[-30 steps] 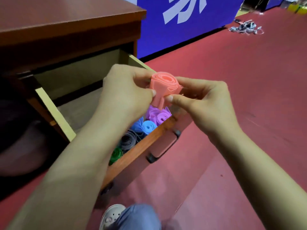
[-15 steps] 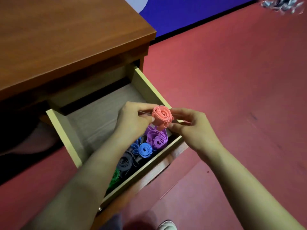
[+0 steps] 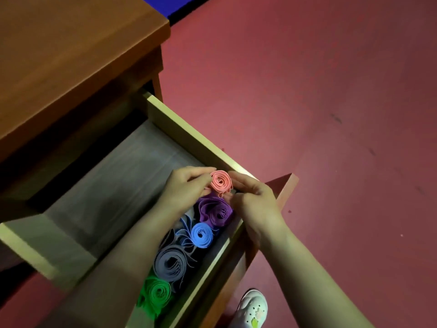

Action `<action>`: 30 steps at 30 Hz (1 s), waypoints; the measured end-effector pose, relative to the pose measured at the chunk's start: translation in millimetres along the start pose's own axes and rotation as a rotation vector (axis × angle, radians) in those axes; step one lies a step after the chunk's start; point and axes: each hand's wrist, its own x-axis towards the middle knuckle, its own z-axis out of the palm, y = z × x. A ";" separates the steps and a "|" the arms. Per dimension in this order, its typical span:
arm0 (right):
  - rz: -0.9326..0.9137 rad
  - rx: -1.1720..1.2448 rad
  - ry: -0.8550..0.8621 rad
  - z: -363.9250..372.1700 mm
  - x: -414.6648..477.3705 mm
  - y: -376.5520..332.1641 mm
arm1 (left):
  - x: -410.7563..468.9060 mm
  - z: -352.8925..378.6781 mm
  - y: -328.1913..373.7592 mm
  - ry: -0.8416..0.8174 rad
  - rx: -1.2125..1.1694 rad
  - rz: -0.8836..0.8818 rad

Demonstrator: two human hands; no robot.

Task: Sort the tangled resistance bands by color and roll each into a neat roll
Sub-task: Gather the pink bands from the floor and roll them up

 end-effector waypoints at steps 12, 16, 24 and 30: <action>0.164 0.294 0.203 23.2 23.2 19.5 | 27.6 6.0 -20.1 0.066 -0.060 -0.080; 0.187 0.324 0.247 24.8 28.4 15.2 | 38.7 15.2 -16.0 0.076 -0.032 -0.086; 0.113 0.331 0.175 30.9 16.6 20.8 | 36.3 7.2 -10.6 0.063 0.064 -0.017; 0.000 0.210 -0.095 53.8 18.1 16.4 | 23.7 -27.9 -9.0 0.208 -0.060 0.072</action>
